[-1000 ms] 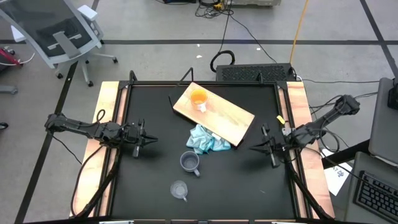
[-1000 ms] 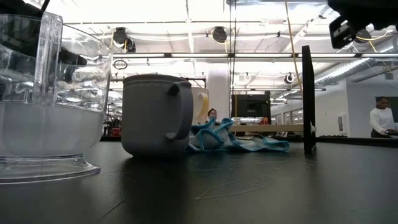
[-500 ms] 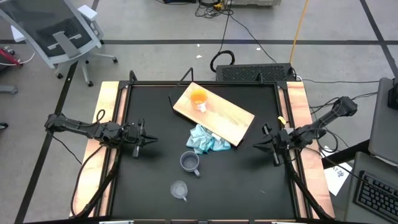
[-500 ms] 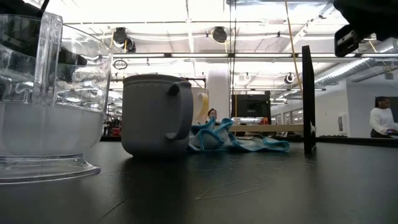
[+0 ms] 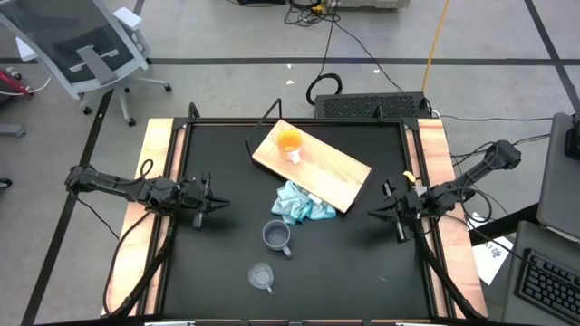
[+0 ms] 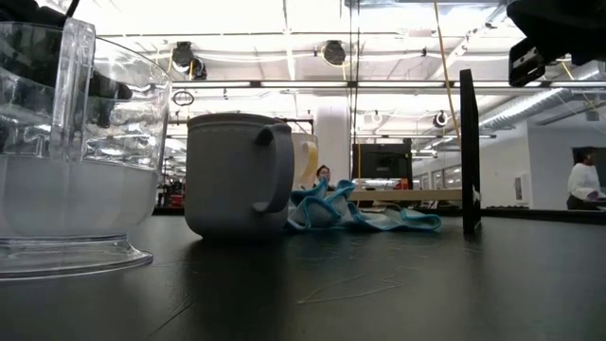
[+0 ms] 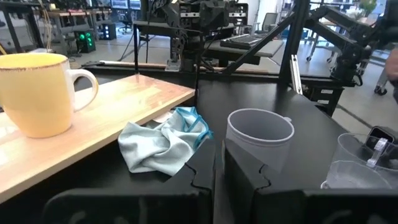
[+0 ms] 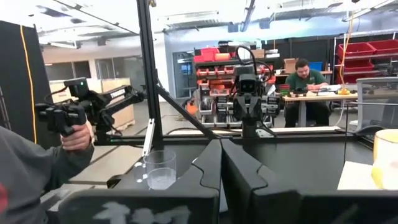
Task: Stack small to large cups/mugs on shelf
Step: Adjust the position of the orange mug
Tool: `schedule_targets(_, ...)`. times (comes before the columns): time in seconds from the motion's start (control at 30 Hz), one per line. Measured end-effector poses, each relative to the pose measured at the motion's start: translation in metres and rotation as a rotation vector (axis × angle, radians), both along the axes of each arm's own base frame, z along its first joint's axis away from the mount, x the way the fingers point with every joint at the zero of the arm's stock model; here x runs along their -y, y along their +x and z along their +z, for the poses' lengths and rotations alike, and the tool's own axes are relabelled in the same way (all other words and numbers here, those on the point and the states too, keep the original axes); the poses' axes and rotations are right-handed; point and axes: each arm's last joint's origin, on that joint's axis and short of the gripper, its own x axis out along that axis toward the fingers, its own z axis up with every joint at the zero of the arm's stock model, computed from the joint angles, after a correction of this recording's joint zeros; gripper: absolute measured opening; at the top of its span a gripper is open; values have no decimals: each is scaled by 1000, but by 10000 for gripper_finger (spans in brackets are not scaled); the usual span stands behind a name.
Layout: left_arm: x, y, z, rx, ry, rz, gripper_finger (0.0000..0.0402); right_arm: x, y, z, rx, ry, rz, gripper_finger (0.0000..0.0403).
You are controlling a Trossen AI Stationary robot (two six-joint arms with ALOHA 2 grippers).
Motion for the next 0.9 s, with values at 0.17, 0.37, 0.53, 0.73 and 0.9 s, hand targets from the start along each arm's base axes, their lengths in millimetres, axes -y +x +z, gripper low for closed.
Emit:
schedule_targets(0.17,0,0,0,0,-27,4,31,0,0,0,-2,-1,0,0)
schedule_targets(0.37,-1,0,3,28,-44,41,30,0,0,0,-3,-1,0,0)
schedule_targets(0.53,-1,0,17,78,-58,48,30,0,0,-2,-20,-15,0,0)
schedule_targets(0.73,-5,-3,56,98,-49,133,30,0,0,-3,-22,-14,0,0)
schedule_targets(0.9,-12,3,90,37,12,264,13,0,0,-3,-22,-14,0,0)
